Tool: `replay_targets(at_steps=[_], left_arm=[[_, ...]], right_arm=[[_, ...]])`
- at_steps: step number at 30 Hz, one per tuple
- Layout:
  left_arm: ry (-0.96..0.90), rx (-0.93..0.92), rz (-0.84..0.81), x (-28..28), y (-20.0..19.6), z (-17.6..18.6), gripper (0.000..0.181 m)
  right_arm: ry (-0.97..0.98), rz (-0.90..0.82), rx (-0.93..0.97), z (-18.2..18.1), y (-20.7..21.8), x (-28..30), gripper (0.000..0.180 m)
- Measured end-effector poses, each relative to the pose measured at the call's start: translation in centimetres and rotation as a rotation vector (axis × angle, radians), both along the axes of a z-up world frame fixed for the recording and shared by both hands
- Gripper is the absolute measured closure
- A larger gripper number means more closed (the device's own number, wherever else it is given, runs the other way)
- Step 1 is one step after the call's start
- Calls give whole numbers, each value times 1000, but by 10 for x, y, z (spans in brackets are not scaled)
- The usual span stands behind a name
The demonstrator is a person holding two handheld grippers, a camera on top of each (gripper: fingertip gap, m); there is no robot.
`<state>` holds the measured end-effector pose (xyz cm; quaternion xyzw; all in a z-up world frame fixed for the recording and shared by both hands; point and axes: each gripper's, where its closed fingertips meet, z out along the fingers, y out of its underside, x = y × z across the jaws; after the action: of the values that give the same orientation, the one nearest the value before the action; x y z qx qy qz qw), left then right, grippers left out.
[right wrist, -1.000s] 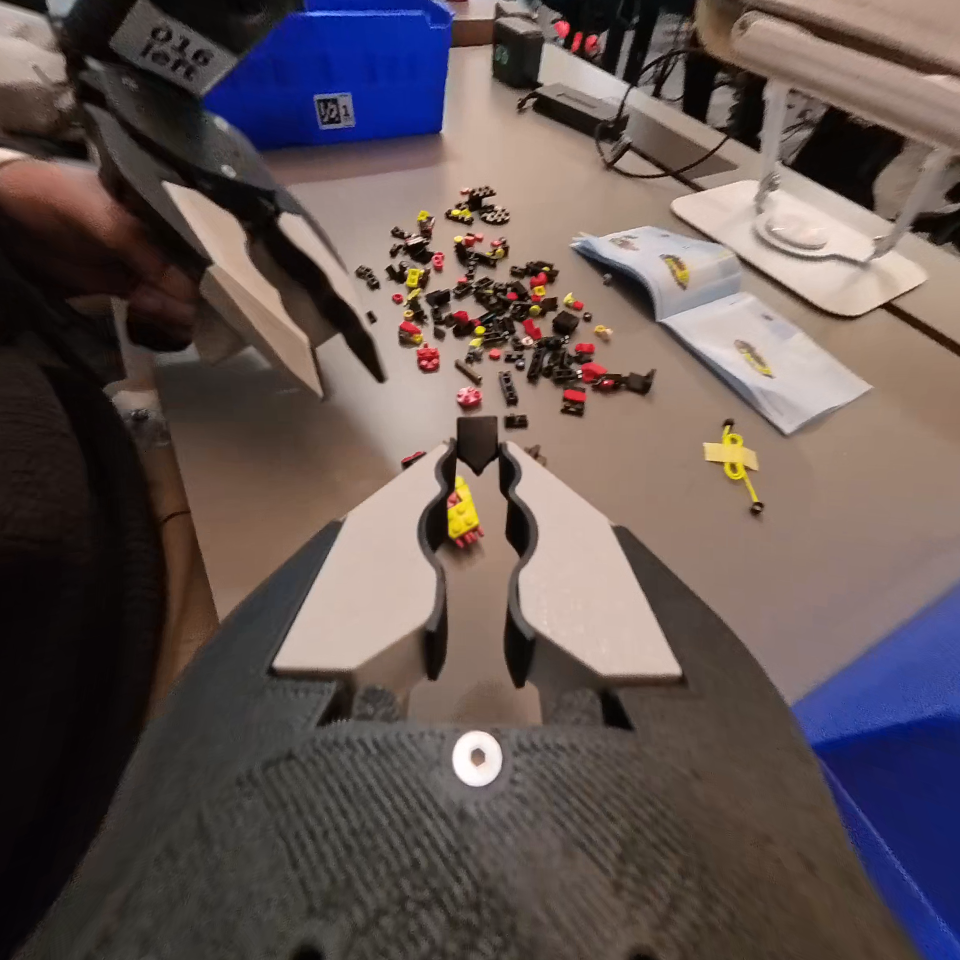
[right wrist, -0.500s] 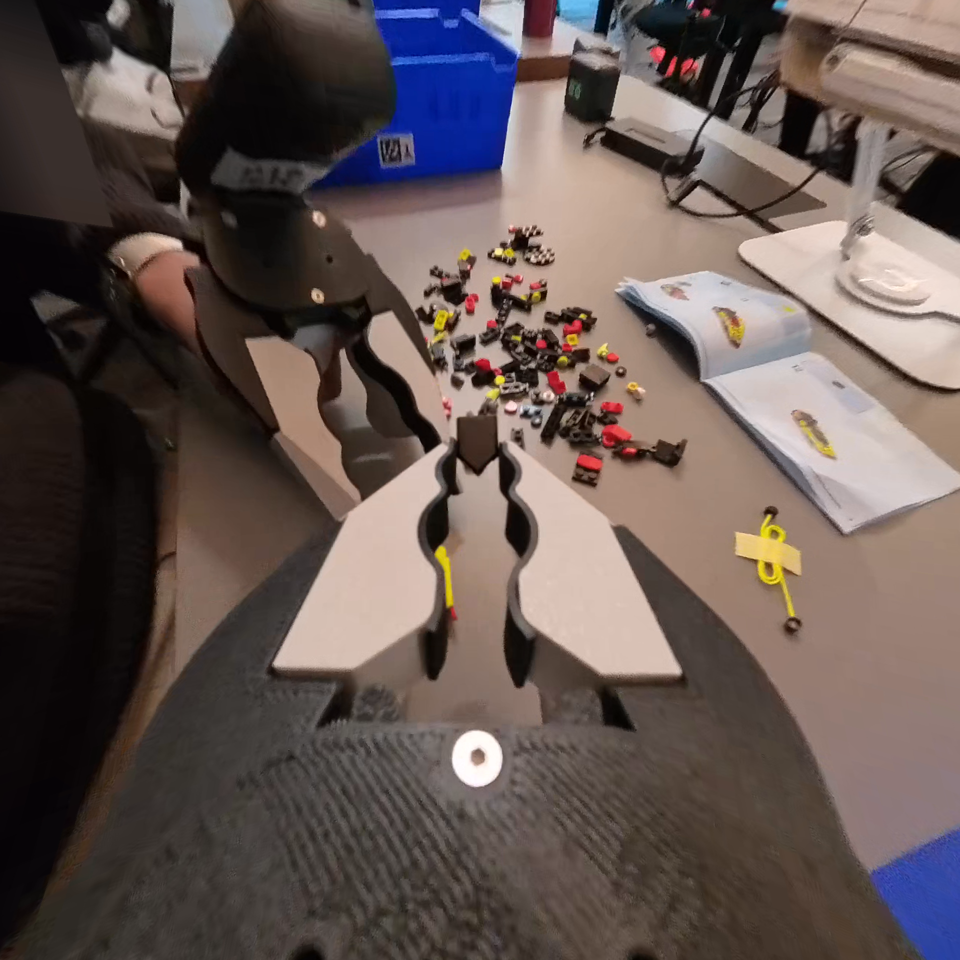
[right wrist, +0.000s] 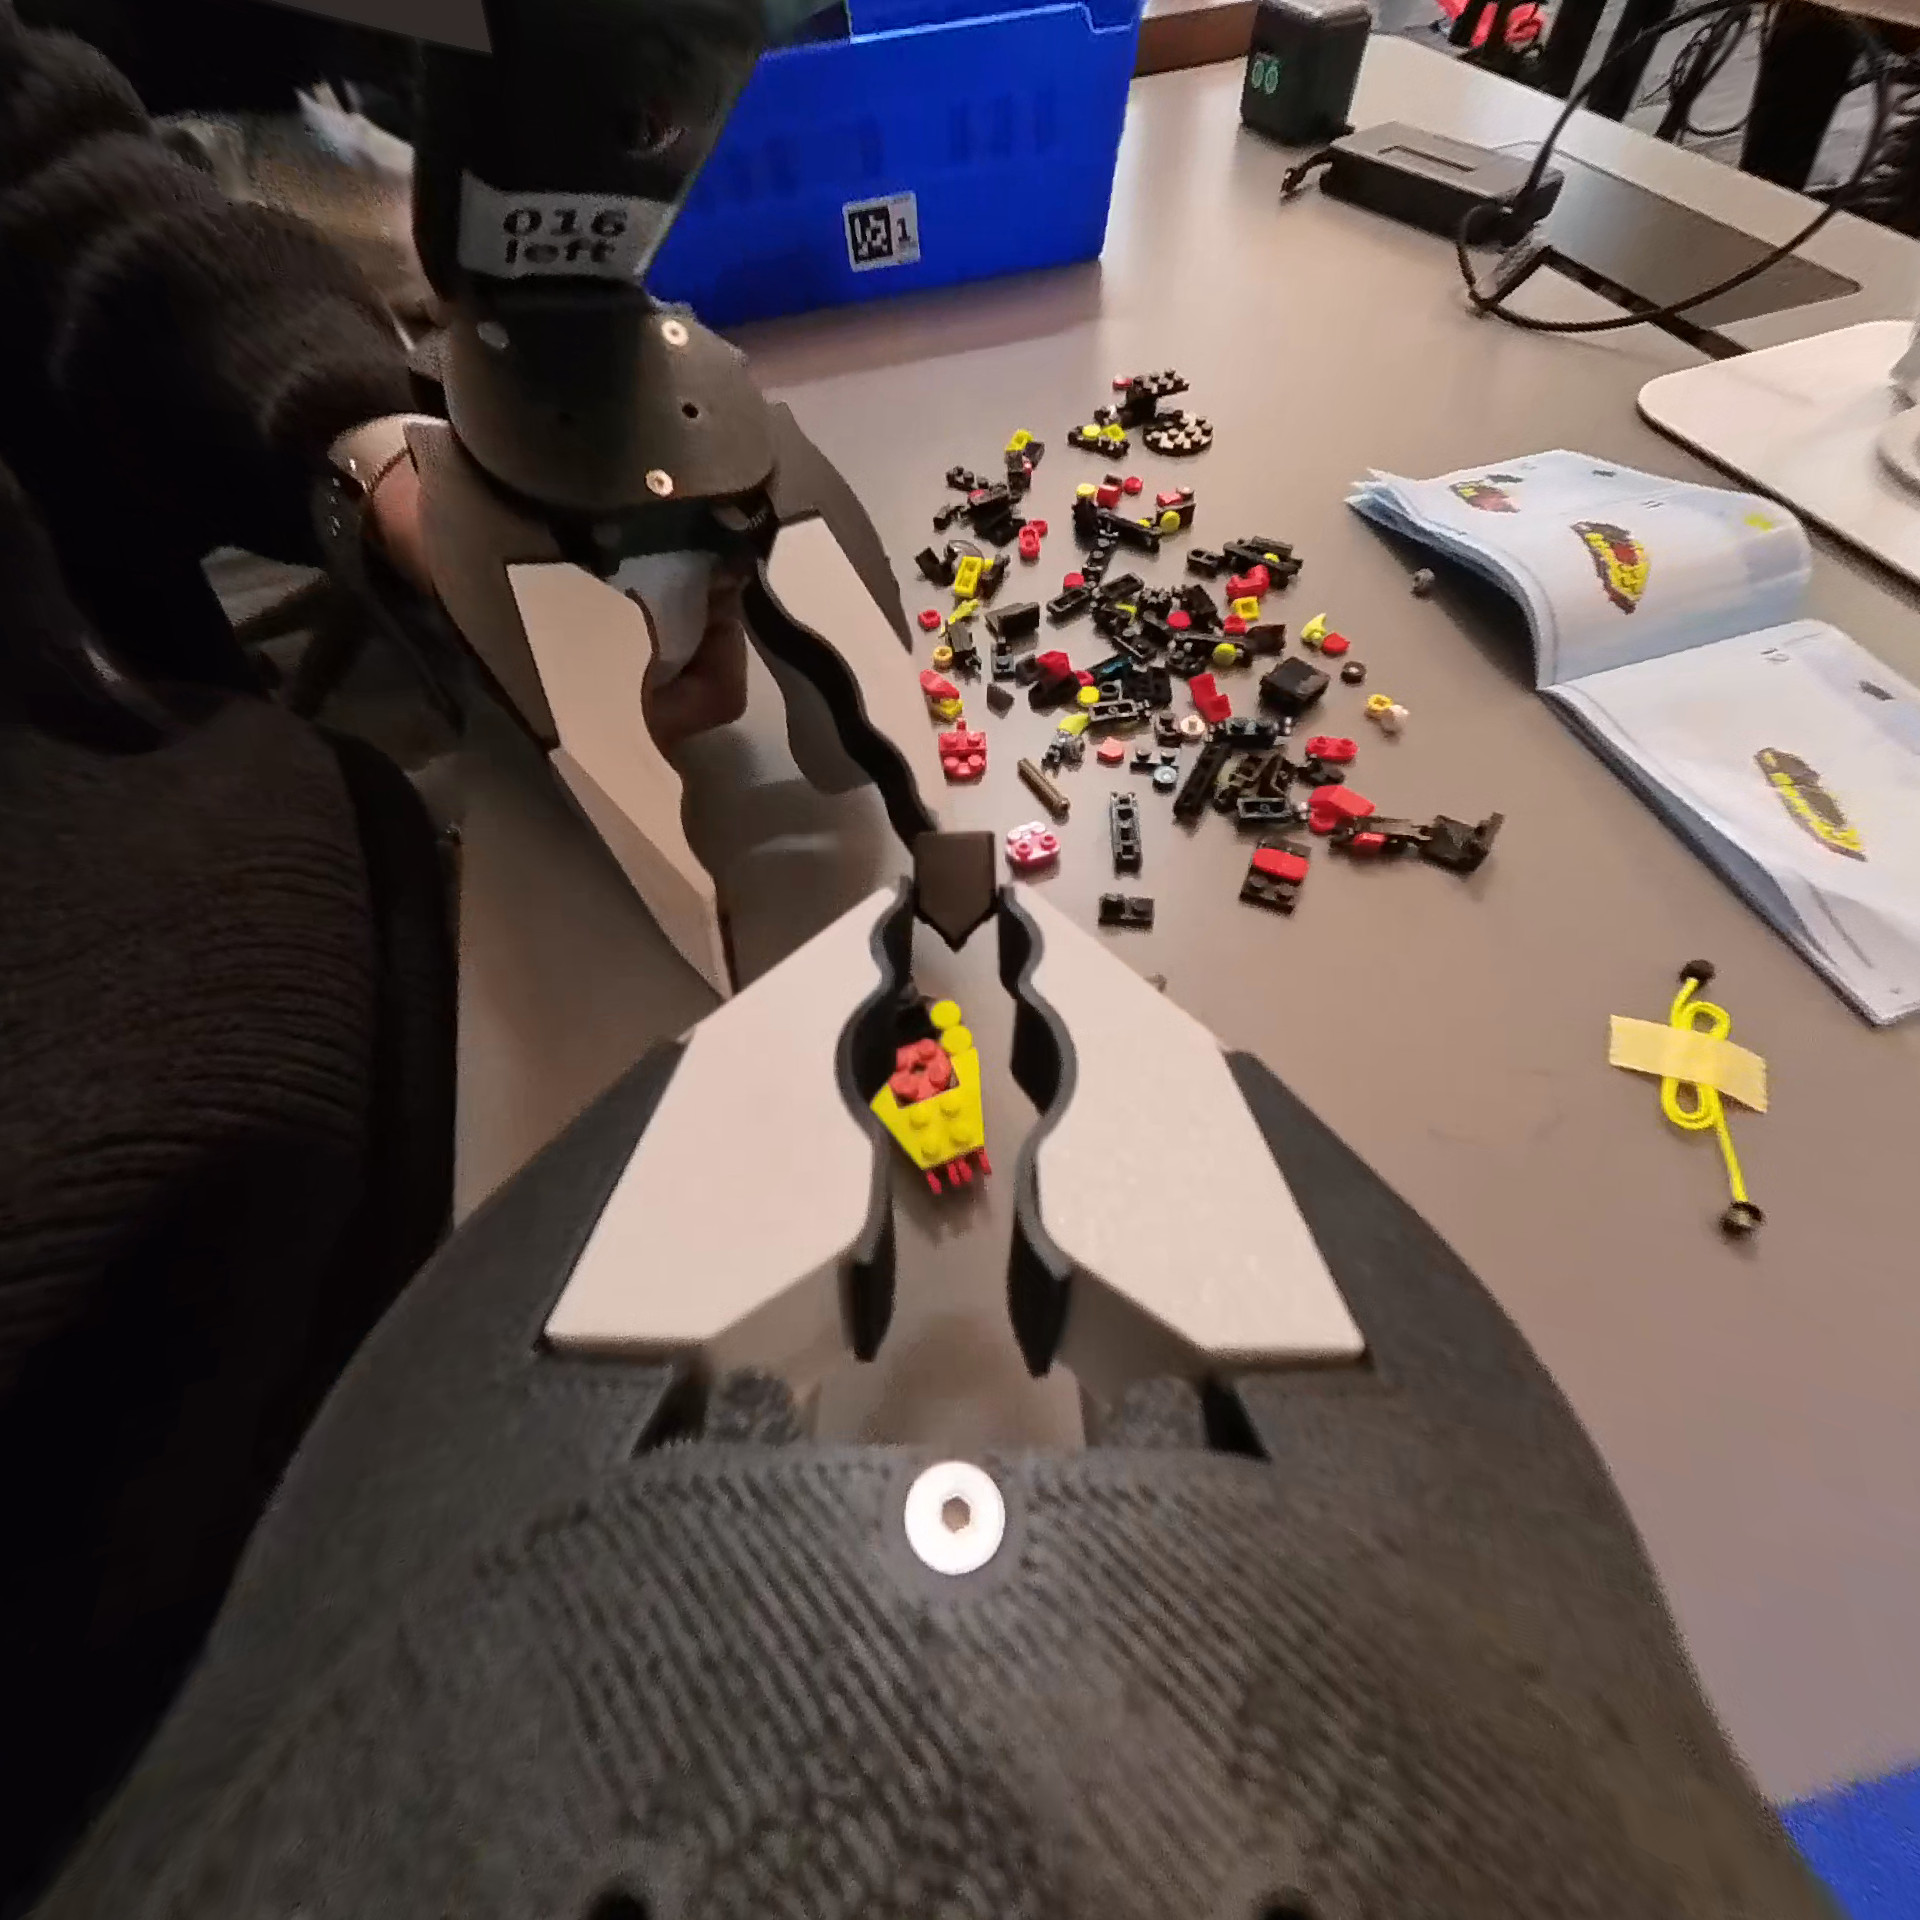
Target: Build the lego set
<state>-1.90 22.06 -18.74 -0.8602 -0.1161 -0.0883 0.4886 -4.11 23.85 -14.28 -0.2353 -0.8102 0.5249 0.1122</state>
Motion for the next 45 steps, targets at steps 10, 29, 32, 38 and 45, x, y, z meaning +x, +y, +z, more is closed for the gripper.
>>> replay_targets(at_steps=[10,29,32,38,45], left_arm=[[-33,-24,-44,0,8,-4,118],[-88,-70,-34,-4,8,-13,114],[-70,-89,-47,-1,9,-15,113],[-64,-101,-61,1,9,-17,113],[18,-148,-126,13,11,-22,106]], right_arm=[[-18,-32,28,-9,8,5,165],[-31,-57,40,-13,14,4,166],[-31,-63,43,-14,15,4,166],[-26,-97,62,-17,20,-1,166],[-48,-130,192,-37,33,-5,166]])
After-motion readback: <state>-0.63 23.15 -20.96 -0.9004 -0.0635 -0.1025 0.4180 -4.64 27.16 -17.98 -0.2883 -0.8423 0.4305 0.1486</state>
